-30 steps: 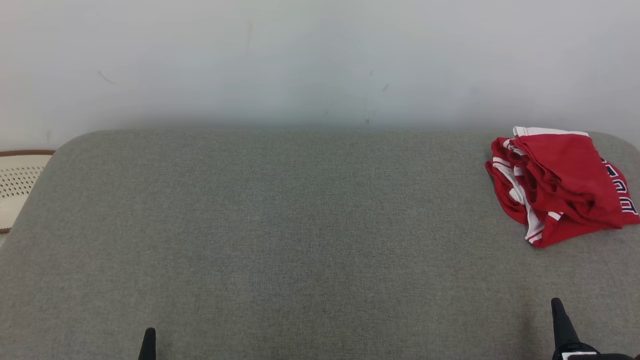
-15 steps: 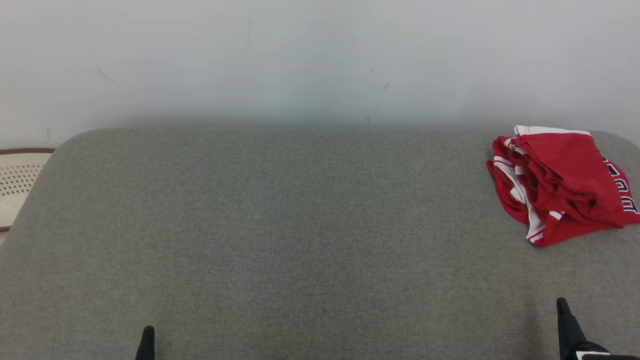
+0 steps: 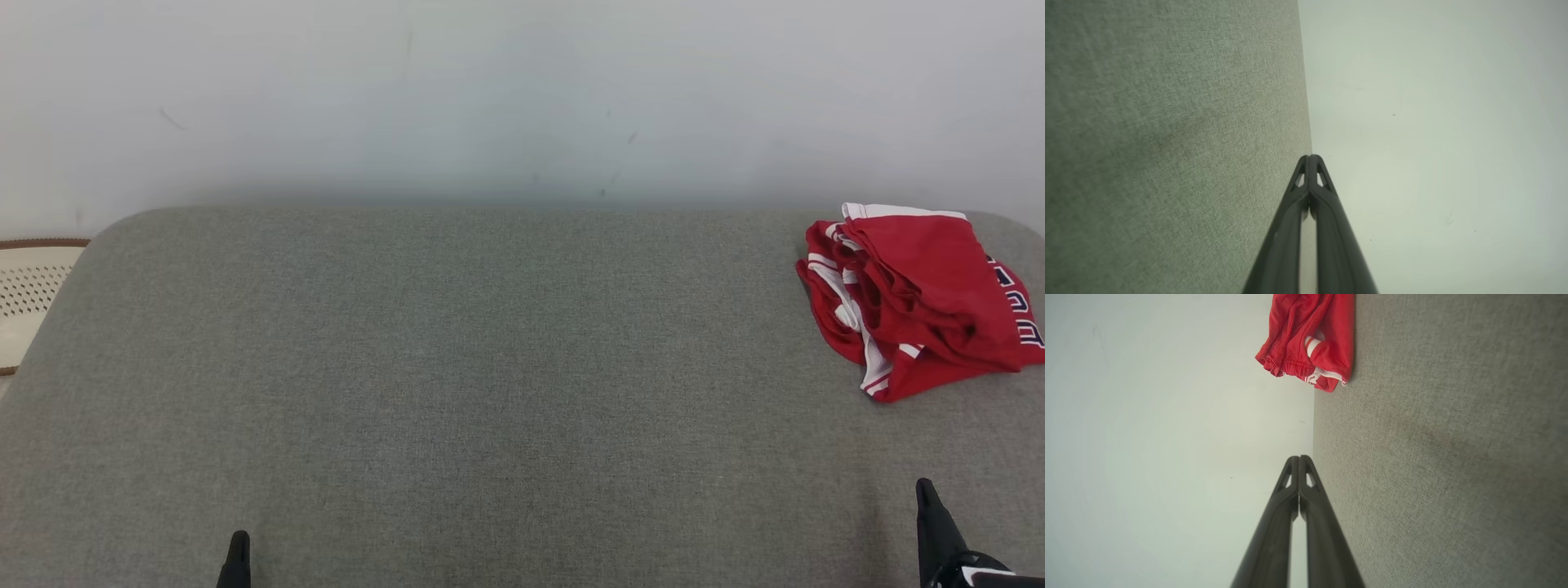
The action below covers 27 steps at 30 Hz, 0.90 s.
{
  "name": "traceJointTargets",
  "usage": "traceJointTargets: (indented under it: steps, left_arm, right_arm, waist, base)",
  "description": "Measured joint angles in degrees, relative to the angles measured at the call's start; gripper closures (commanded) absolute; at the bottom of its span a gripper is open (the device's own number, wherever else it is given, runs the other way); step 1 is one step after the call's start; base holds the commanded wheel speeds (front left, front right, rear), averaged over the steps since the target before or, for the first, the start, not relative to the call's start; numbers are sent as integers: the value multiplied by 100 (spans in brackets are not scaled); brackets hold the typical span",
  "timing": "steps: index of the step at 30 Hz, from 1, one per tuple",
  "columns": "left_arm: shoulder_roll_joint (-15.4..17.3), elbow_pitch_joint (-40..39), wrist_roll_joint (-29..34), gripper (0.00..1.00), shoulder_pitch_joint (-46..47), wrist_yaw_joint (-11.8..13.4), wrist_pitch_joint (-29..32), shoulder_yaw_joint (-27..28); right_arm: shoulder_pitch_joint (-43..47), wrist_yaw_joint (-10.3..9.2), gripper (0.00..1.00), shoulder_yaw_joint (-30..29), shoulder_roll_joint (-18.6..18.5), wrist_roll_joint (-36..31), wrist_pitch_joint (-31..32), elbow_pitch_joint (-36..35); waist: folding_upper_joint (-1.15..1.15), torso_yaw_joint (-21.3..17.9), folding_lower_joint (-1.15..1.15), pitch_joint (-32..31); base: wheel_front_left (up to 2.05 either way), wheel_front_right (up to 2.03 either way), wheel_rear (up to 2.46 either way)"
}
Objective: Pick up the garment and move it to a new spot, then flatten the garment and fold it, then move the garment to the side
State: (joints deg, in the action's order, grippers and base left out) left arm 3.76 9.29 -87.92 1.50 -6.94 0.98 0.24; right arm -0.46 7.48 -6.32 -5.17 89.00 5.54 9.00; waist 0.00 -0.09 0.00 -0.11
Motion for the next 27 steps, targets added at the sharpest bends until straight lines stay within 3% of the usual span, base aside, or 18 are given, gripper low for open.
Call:
traceJointTargets:
  steps: [15,27]
  left_arm:
    - [-9,77,-580,100,88,-53,142,52]
    - [-25,79,-579,100,88,-53,151,66]
  right_arm:
    - [-16,0,100,-148,15,597,178,0]
    - [-19,0,100,-179,41,593,205,0]
  waist:
    - [0,8,0,26]
    - [0,8,0,26]
  base:
    - [0,0,0]
    - [0,0,0]
